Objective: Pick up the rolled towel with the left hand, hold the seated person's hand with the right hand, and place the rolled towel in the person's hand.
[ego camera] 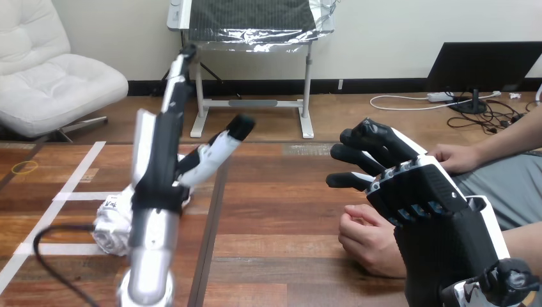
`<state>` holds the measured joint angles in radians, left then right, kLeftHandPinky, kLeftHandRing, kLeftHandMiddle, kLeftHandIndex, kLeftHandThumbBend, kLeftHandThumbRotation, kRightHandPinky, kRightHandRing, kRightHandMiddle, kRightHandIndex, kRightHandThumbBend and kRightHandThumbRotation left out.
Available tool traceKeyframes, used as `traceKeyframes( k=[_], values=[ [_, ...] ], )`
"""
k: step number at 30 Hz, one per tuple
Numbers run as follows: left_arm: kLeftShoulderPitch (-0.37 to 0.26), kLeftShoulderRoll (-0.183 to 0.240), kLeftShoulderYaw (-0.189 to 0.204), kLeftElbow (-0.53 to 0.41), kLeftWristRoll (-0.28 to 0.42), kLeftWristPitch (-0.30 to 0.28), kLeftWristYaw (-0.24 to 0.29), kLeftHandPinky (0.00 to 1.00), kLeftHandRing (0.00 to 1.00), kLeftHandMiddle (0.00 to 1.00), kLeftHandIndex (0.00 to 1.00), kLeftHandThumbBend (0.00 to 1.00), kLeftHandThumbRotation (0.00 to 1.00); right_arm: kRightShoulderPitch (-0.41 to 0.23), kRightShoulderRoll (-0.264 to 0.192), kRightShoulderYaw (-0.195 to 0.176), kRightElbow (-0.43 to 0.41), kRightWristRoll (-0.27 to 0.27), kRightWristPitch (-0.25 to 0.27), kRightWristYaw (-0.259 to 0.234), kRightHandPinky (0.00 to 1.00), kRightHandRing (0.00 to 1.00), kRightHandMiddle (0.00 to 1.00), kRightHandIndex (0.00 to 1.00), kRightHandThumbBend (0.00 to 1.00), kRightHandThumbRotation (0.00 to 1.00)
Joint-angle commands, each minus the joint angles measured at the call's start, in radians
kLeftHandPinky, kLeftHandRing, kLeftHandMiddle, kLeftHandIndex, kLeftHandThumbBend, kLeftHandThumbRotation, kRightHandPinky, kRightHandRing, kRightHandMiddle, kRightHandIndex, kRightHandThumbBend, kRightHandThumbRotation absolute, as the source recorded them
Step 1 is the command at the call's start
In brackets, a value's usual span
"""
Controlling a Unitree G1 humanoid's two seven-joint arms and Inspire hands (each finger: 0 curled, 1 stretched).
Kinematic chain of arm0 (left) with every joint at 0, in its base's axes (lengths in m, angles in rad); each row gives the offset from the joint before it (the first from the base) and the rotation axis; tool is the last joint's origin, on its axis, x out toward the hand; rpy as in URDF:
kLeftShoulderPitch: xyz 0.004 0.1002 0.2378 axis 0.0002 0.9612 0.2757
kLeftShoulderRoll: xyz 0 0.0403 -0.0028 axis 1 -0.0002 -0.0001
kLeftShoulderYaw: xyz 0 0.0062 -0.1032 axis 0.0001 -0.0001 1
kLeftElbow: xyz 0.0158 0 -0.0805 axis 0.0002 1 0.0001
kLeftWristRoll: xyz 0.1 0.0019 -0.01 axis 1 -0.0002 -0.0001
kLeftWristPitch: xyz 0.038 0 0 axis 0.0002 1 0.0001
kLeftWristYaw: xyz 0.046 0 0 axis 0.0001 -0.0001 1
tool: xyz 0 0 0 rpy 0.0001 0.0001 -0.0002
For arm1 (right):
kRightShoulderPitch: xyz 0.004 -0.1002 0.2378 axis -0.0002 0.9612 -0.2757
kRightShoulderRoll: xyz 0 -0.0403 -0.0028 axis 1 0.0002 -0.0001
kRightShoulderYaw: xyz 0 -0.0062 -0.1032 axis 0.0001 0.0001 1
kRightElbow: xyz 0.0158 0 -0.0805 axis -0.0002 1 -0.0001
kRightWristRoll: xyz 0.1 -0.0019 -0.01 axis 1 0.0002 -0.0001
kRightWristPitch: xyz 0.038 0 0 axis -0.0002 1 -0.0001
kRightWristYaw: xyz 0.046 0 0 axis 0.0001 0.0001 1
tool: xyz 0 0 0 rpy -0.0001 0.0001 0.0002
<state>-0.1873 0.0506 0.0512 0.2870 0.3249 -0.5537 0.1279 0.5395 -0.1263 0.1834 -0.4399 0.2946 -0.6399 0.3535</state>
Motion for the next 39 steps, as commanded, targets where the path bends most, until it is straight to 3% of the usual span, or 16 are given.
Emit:
traceKeyframes(
  k=[1,12,28,39],
  values=[
    [-0.154,0.035,-0.014,0.108,0.020,0.024,0.032,0.93,0.98,1.00,0.98,0.87,0.63,-0.063,0.001,-0.013,-0.004,0.003,0.001,-0.002,0.71,0.82,0.84,0.82,0.91,1.00],
    [-0.277,0.086,-0.042,0.275,0.103,0.102,0.110,1.00,0.99,1.00,1.00,0.86,0.54,-0.061,0.003,-0.017,-0.006,-0.008,0.001,-0.007,0.71,0.82,0.84,0.82,0.90,1.00],
    [-0.462,0.146,-0.103,0.547,0.182,0.169,0.237,0.82,0.96,1.00,1.00,0.90,0.48,-0.072,0.001,-0.019,-0.003,-0.005,-0.005,-0.003,0.71,0.83,0.85,0.83,0.86,1.00],
    [-0.563,0.172,-0.128,0.702,0.191,0.191,0.273,0.77,0.94,1.00,1.00,0.92,0.49,-0.073,0.003,-0.022,-0.001,-0.010,-0.006,-0.005,0.70,0.83,0.84,0.83,0.87,1.00]
  ],
)
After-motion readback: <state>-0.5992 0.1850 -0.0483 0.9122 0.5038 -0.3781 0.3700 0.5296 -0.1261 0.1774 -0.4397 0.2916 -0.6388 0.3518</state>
